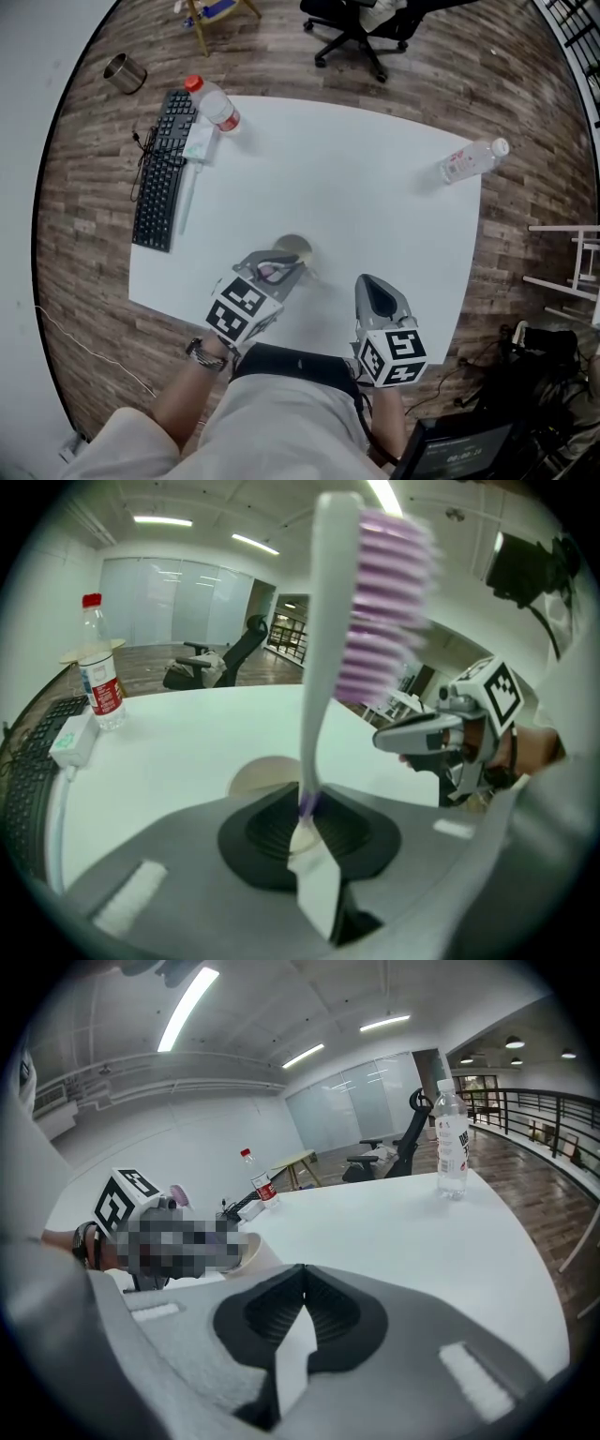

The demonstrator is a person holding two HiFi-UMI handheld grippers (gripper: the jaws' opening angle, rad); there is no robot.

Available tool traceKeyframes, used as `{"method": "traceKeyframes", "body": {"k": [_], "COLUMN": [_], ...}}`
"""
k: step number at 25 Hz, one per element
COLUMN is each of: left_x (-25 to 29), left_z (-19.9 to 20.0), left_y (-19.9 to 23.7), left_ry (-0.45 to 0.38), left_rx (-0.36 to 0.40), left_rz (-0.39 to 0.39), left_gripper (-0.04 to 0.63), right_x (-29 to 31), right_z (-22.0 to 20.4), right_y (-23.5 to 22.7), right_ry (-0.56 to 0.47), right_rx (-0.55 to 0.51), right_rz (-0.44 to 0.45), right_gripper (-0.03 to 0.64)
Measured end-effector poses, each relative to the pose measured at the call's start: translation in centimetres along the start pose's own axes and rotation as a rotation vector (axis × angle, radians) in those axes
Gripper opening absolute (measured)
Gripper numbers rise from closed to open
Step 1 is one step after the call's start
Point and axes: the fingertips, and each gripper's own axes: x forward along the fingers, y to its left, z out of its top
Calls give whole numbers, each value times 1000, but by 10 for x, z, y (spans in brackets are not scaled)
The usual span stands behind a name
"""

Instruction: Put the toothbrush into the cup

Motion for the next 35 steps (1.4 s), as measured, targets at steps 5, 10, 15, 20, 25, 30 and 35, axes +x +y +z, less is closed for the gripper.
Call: {"method": "traceKeyframes", "body": {"k": [5, 10, 15, 20, 25, 30, 35], "left_x": [4, 2, 1, -1, -1, -1, 1], "left_z": [2, 2, 4, 2, 2, 4, 4], "left_y": [-7, -5, -3, -2, 2, 4, 5], "left_ry": [33, 39, 42, 40, 32, 22, 25], "left_rx": [37, 35, 31, 29, 15, 12, 22], "left_rz": [-24, -27, -26, -13, 3, 14, 16], "left_gripper": [55, 55, 55, 55, 55, 55, 57], "right_x": [-2, -5, -6, -8, -9, -8, -8], "right_z": [1, -1, 0, -2, -5, -5, -6], "right_y": [0, 0, -1, 1, -1, -2, -2], "right_ry": [-5, -5, -3, -6, 1, 1, 2], "right_rx": [0, 8, 11, 11, 15, 16, 17], "right_rz": [1, -7, -11, -10, -10, -12, -12], "right_gripper": [2, 2, 2, 2, 2, 2, 2]}}
